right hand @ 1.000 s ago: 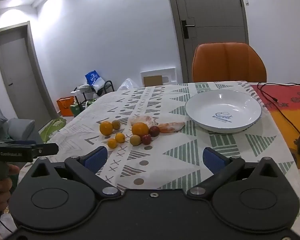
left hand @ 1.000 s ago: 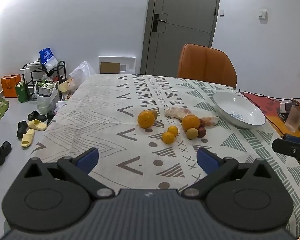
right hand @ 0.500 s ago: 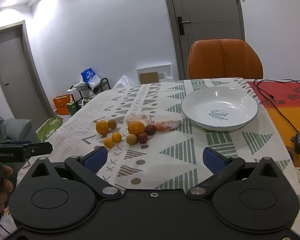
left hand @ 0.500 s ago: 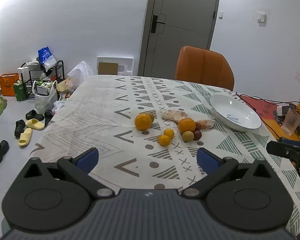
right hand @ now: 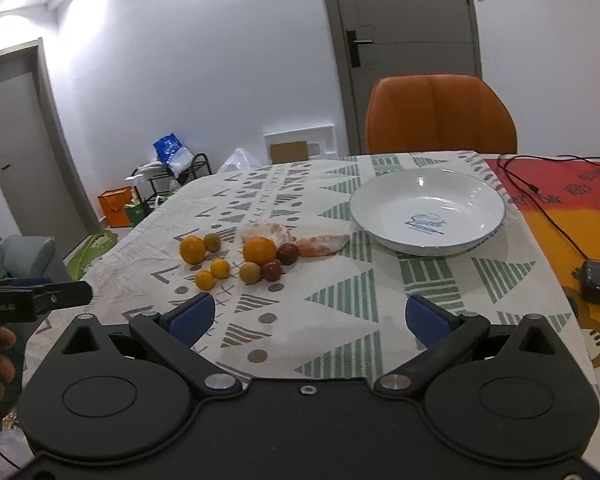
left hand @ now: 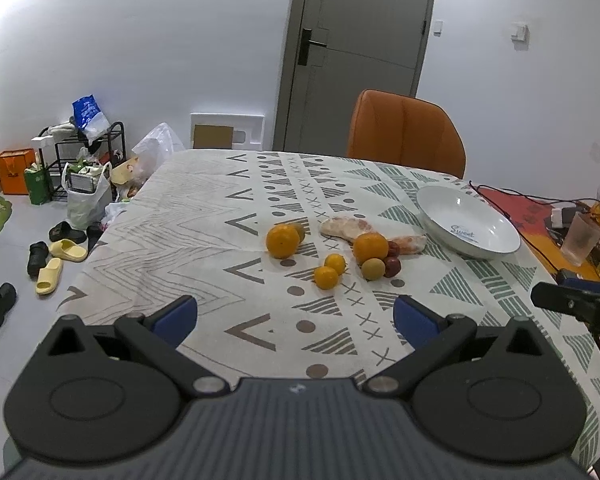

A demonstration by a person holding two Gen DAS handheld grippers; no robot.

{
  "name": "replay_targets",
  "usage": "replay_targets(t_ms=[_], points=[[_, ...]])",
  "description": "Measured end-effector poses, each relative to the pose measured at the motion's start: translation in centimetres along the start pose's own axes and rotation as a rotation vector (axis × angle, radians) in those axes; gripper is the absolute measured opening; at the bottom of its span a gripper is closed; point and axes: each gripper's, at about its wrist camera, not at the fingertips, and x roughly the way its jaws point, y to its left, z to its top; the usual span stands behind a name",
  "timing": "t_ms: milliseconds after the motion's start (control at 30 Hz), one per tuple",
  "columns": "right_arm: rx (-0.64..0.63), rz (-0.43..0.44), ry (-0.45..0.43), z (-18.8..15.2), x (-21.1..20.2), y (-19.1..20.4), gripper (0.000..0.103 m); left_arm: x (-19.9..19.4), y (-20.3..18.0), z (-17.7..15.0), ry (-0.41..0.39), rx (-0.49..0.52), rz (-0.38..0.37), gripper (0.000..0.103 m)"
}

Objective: Organize fruits

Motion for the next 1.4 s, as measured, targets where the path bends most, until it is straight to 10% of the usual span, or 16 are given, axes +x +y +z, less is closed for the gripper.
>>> replay_targets(t_ms=[1400], points=[[-0.034,0.014,0.008,-0.7,1.1,1.0,0.103,-0.1,0.9,-0.2,-0.015,-0.02,0.005,0.103]])
